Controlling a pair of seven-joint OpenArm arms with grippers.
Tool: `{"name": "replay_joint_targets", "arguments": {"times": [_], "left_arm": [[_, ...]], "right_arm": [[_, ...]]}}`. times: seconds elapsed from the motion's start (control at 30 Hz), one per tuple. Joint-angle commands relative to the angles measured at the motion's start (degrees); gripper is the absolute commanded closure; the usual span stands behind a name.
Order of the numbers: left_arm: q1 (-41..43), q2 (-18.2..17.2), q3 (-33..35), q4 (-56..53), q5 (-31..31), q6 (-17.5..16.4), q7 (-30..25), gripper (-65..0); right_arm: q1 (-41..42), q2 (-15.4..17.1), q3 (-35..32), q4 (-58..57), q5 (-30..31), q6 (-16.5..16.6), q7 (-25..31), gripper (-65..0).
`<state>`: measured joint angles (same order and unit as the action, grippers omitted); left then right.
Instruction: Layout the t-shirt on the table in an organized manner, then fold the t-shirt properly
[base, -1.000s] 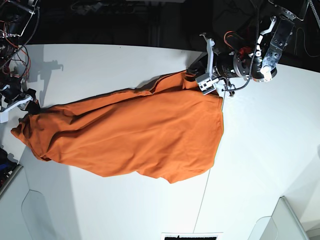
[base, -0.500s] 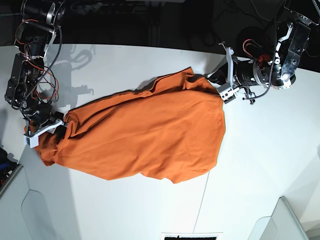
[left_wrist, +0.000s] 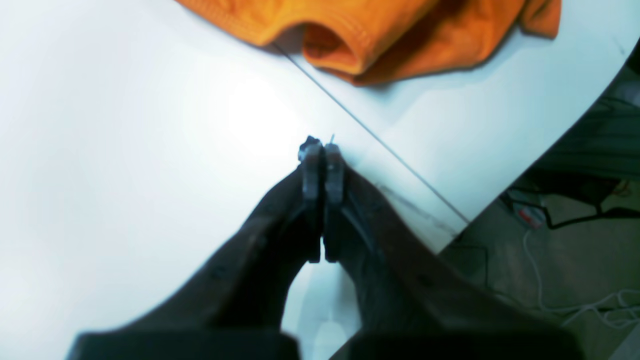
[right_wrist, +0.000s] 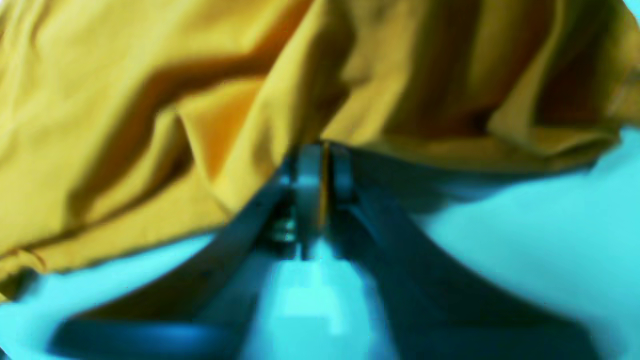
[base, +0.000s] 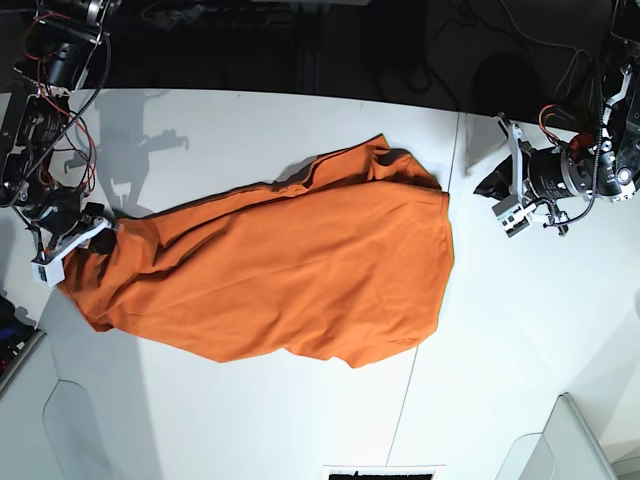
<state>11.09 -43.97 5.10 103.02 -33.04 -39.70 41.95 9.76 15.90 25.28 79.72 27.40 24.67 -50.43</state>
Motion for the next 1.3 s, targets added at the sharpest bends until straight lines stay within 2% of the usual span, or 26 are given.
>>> {"name": "replay_joint_targets", "arguments": {"times": [0.0, 0.03, 0.07, 0.13, 0.27, 0.33, 0.47, 0.5, 0.53, 0.63, 0.8, 0.87, 1.1, 1.27], "left_arm": [[-0.6, -1.1, -0.6, 0.9, -0.6, -0.3, -1.0, 0.0], [-0.6, -1.1, -0.6, 0.9, -0.6, -0.3, -1.0, 0.0], [-0.5, -1.1, -0.6, 0.9, -0.7, -0.3, -0.9, 0.0], [-0.3, -1.1, -0.6, 0.9, -2.0, -0.3, 0.2, 0.0], [0.3, -1.1, -0.6, 1.5, -13.8, -0.3, 6.5, 0.0], [1.7, -1.1, -0.6, 3.1, -15.5, -0.3, 6.5, 0.0], [5.4, 0.3, -0.5, 7.9, -15.6, -0.3, 4.7, -25.9], [6.1, 1.3, -0.5, 8.8, -15.5, -0.3, 4.2, -30.4], [6.6, 2.5, -0.5, 9.5, -15.4, -0.3, 3.7, -31.8], [6.8, 7.0, -0.5, 9.9, -14.4, -0.3, 2.4, -31.7], [6.8, 13.4, -0.5, 9.7, -9.4, -0.3, 0.9, -31.6], [6.8, 14.5, -0.5, 9.3, -8.3, -0.3, 0.4, -31.6], [6.7, 15.0, -0.5, 6.2, -7.9, -0.3, -3.2, -31.6], [5.2, 17.4, -0.5, 3.8, -7.8, -0.3, -3.2, -31.6]], "right_arm": [[0.2, 1.0, 0.3, 2.1, 1.3, 0.9, 0.9, -20.7], [-0.7, 1.3, 0.4, 3.2, 1.3, 1.3, 0.9, -27.0], [-1.4, 1.6, 0.5, 4.2, 1.2, 1.3, 0.9, -30.2], [-2.1, 2.1, 1.7, 5.8, 1.0, 1.3, 0.9, -30.6], [-2.0, 4.4, 5.1, 6.0, 1.1, 1.2, 1.7, -30.6], [-2.0, 5.9, 6.9, 6.0, 1.1, 1.2, 2.5, -30.6], [-2.0, 8.7, 8.0, 5.0, -0.9, 0.1, 5.8, -30.6], [-2.0, 9.2, 8.0, 4.4, -1.4, -0.5, 6.8, -30.6], [-1.8, 9.5, 8.0, 3.7, -2.0, -0.5, 7.6, -30.6], [-0.5, 9.7, 8.0, -0.1, -3.0, -1.6, 9.2, -30.6], [2.7, 9.8, 8.0, -7.7, -4.0, -2.9, 13.5, -30.5], [4.4, 9.8, 8.0, -9.9, -5.2, -2.9, 14.6, -30.5], [11.1, 10.0, 6.9, -19.6, -7.5, -2.8, 19.6, -30.5], [14.6, 9.9, 1.1, -27.5, -7.5, -2.5, 21.4, -30.3]]}}
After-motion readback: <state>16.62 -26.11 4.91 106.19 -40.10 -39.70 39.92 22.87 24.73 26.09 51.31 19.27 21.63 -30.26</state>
